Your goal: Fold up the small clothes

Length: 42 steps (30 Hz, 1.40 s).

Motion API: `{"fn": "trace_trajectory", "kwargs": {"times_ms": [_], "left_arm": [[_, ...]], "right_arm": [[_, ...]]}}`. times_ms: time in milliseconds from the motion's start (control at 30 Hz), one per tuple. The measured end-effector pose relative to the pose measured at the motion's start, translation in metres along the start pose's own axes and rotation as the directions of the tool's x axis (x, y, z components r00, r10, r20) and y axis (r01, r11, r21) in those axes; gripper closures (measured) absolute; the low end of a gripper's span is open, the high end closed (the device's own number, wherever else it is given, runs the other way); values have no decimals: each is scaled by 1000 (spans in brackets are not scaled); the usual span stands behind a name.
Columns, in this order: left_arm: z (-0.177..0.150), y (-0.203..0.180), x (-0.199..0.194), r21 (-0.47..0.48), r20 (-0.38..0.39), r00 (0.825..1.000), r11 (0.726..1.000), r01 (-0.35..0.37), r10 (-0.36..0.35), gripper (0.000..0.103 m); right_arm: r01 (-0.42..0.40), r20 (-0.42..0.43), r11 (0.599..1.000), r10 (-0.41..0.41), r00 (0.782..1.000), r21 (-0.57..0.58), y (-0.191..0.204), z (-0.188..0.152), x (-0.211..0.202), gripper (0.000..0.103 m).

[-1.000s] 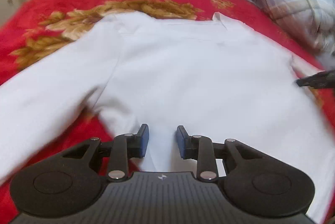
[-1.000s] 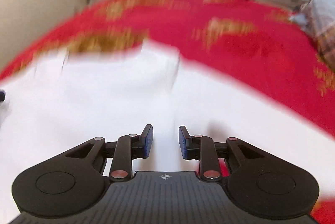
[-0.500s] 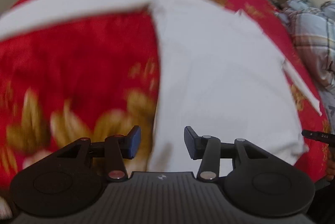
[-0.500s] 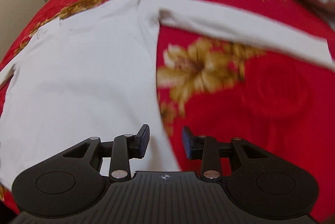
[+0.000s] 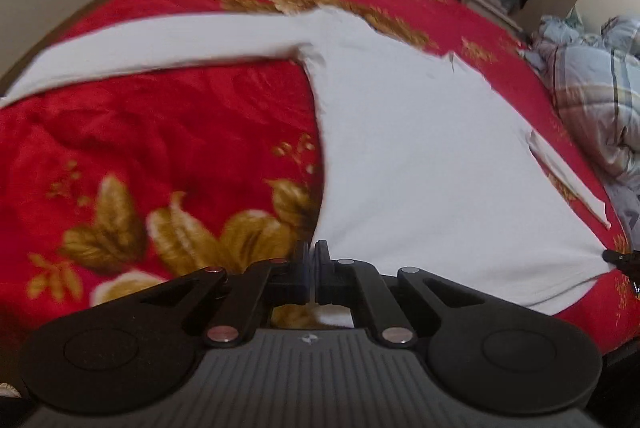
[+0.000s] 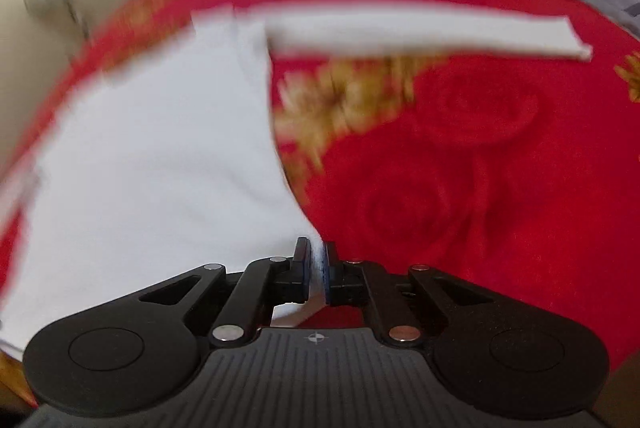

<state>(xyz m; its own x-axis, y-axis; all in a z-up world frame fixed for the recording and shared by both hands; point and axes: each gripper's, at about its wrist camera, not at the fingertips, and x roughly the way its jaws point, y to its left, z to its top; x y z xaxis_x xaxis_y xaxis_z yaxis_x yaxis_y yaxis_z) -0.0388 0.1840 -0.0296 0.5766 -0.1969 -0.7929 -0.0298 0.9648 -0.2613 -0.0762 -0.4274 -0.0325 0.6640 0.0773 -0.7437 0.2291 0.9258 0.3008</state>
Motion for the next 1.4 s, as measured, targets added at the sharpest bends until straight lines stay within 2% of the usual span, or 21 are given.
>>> {"fn": "trace_trajectory", "kwargs": {"times_ms": [67, 133, 167, 200, 233, 333, 367, 433, 500, 567, 600, 667, 733, 767, 833, 867, 933, 1033, 1167, 1233, 1400], "left_arm": [[-12, 6, 8, -22, -61, 998, 1000, -13, 12, 103], [-21, 7, 31, -10, -182, 981, 998, -68, 66, 103], [-22, 9, 36, -10, -208, 975, 997, -82, 78, 102], [-20, 11, 35, 1, -199, 976, 996, -94, 92, 101], [-18, 5, 28, 34, -143, 985, 995, -92, 96, 101], [-15, -19, 14, 130, -24, 999, 991, -19, 22, 79], [-15, -25, 15, 134, -20, 1000, 991, 20, -18, 73], [-15, -34, 26, 127, -47, 997, 990, 68, -63, 73], [-20, -39, 46, 136, -120, 992, 989, 55, -39, 70], [-31, -37, 69, 166, -228, 972, 986, -12, 50, 72], [-31, -36, 68, 163, -213, 976, 987, -9, 44, 72], [-27, -40, 54, 175, -169, 985, 985, 0, 30, 70], [-26, -41, 46, 172, -113, 993, 985, -1, 21, 62], [-24, -42, 50, 164, -129, 991, 986, -5, 27, 56], [-29, -38, 65, 149, -208, 976, 988, -31, 61, 55], [-25, -35, 66, 159, -199, 976, 986, -54, 85, 55], [-18, -35, 57, 134, -158, 985, 990, -45, 67, 55], [-4, -33, 35, 82, -18, 1000, 997, -6, 8, 55], [11, -37, 24, 74, 141, 989, 995, -62, 51, 44], [14, -37, 20, 58, 163, 984, 995, -79, 69, 38], [13, -44, 17, 78, 159, 978, 986, -148, 134, 37]], "right_arm": [[11, 11, 1000, -12, 1000, 24, -4, -5, -9, 98], [63, -78, 997, -60, 995, 38, -11, -19, 8, 98], [103, -128, 994, -98, 987, 39, -13, -26, 19, 97], [150, -158, 988, -145, 977, 20, -12, -32, 28, 96], [194, -156, 981, -194, 968, -19, -7, -35, 31, 96], [227, 22, 968, -226, 974, -102, 12, -30, 11, 95], [212, 76, 970, -204, 976, -121, 17, -28, 5, 92], [131, 116, 980, -115, 987, -147, 28, -26, 0, 77], [57, 30, 987, -53, 998, -153, 32, -30, 15, 74], [97, -130, 979, -121, 984, -179, 32, -39, 46, 74], [142, -192, 969, -181, 964, -203, 29, -46, 59, 75], [134, -150, 970, -166, 975, -204, 32, -42, 51, 75], [75, -63, 977, -89, 994, -198, 35, -36, 36, 74], [70, -55, 978, -83, 995, -198, 35, -35, 35, 73], [121, -145, 969, -155, 977, -216, 30, -40, 55, 69], [131, -188, 964, -176, 966, -233, 28, -46, 65, 69], [137, -143, 957, -178, 974, -256, 37, -40, 60, 69], [102, -23, 964, -111, 994, -244, 44, -31, 44, 69], [68, 66, 970, -54, 996, -235, 57, -22, 38, 69], [50, 92, 969, -28, 995, -243, 66, -20, 43, 69], [39, 113, 949, -4, 994, -312, 93, -18, 53, 68]]}}
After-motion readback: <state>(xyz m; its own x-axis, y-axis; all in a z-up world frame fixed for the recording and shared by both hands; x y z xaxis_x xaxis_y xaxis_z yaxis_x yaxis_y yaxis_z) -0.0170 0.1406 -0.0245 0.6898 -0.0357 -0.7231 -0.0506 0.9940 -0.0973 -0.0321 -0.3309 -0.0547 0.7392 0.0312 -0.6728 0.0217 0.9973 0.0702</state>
